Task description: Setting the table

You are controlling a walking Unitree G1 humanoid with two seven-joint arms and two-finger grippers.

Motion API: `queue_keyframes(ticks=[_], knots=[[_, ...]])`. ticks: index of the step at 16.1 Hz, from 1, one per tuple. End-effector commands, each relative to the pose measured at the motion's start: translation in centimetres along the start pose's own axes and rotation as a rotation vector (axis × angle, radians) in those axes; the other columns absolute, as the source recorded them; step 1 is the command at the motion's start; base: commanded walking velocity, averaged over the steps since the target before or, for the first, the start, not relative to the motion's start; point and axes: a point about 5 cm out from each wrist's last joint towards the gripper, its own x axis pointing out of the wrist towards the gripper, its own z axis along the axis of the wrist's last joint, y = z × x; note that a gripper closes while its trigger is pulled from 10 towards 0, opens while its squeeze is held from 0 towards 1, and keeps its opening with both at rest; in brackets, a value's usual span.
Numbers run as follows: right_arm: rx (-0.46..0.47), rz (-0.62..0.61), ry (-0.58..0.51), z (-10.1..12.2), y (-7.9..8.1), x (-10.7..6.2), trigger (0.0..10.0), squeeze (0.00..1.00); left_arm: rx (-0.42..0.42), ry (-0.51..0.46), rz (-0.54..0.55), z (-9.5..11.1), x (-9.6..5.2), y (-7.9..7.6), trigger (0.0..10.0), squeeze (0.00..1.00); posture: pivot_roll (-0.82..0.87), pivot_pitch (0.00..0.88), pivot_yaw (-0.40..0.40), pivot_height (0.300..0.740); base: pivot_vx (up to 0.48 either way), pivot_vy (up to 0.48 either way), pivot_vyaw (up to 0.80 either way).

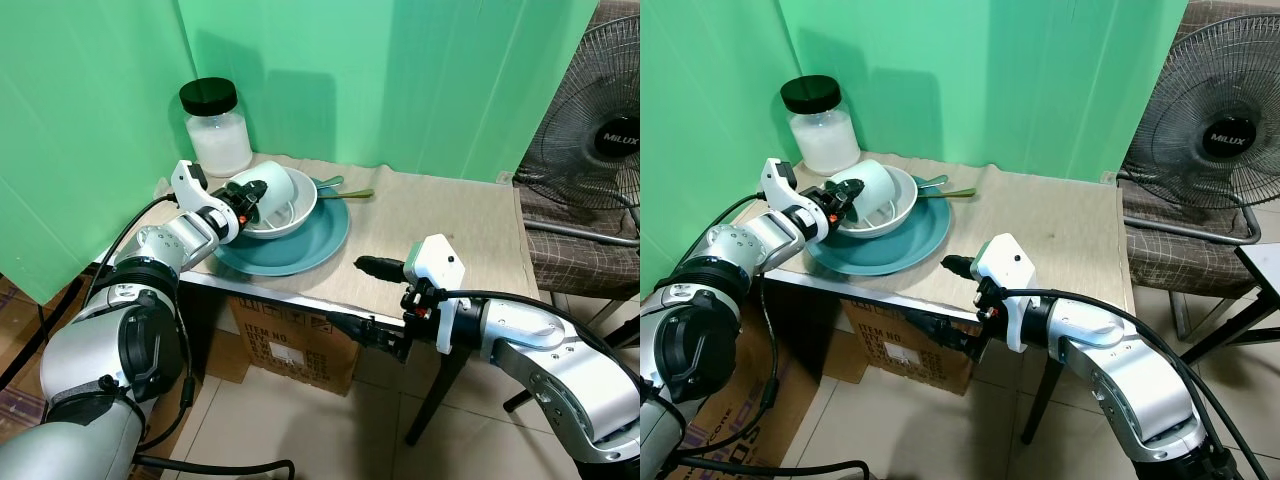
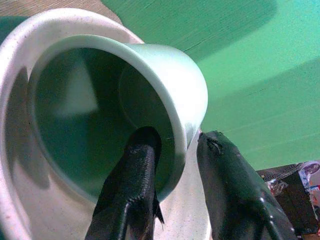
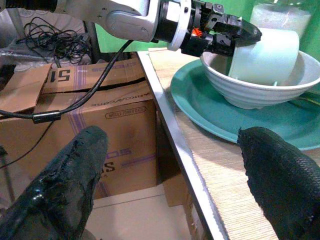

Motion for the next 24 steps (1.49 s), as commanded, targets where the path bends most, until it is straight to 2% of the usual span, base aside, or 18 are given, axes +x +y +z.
queue_keyframes(ticks=[1,8,11,12,14,15,16,17,21,23,24], knots=[[-0.009,0.007,-0.007,0.4,0.1,0.0,10.0,0.00,0.014,-0.014,-0.003,0.6,0.0,-0.3,0.0,0.00,-0.16,0.029,0.078,0.740,0.000,0.000,0.00],[-0.010,0.009,-0.006,0.4,0.1,0.0,10.0,0.00,0.011,-0.016,-0.014,0.7,-0.1,-0.3,0.0,0.00,-0.15,0.028,0.079,0.740,0.000,0.000,0.00],[-0.011,0.009,-0.007,0.4,0.1,0.1,10.0,0.00,0.058,-0.006,-0.023,0.7,-0.1,-0.4,0.0,0.00,-0.15,0.026,0.078,0.740,0.000,0.000,0.00],[-0.014,0.008,-0.009,0.4,0.0,0.1,10.0,0.00,0.151,0.007,-0.032,0.8,0.0,-0.7,0.0,0.00,-0.15,0.025,0.078,0.740,0.000,0.000,0.00],[-0.014,0.001,-0.011,0.4,-0.1,0.0,10.0,0.00,0.266,0.018,-0.037,0.8,0.2,-1.1,0.0,0.00,-0.14,0.018,0.070,0.740,0.000,0.000,0.00],[-0.012,-0.012,-0.015,0.3,-0.3,0.0,10.0,0.00,0.387,0.023,-0.042,0.8,0.4,-1.5,0.0,0.00,-0.14,0.007,0.062,0.740,0.000,0.000,0.00],[-0.010,-0.018,-0.018,0.3,-0.3,0.0,10.0,0.00,0.429,0.019,-0.050,0.8,0.5,-1.8,0.0,0.00,-0.14,0.001,0.058,0.740,0.000,0.000,0.00],[-0.005,-0.033,-0.031,0.5,-0.5,0.0,10.0,0.00,0.491,-0.006,-0.073,1.0,0.7,-2.5,0.0,0.00,-0.14,0.000,0.049,0.740,0.000,0.000,0.00],[0.014,-0.102,-0.093,1.0,-0.6,0.3,10.0,0.00,0.655,-0.110,-0.108,2.1,0.3,-3.8,0.0,0.00,-0.14,0.000,0.065,0.740,0.000,0.000,0.00],[0.048,-0.177,-0.153,1.3,-0.7,0.4,10.0,0.00,0.779,-0.234,-0.169,2.9,-0.9,-5.8,0.0,0.00,-0.13,0.000,0.076,0.740,0.000,0.000,0.00],[0.052,-0.191,-0.162,1.3,-0.7,0.4,10.0,0.00,0.804,-0.255,-0.174,3.0,-1.2,-6.1,0.0,0.00,-0.12,0.000,0.080,0.740,0.000,0.000,0.00]])
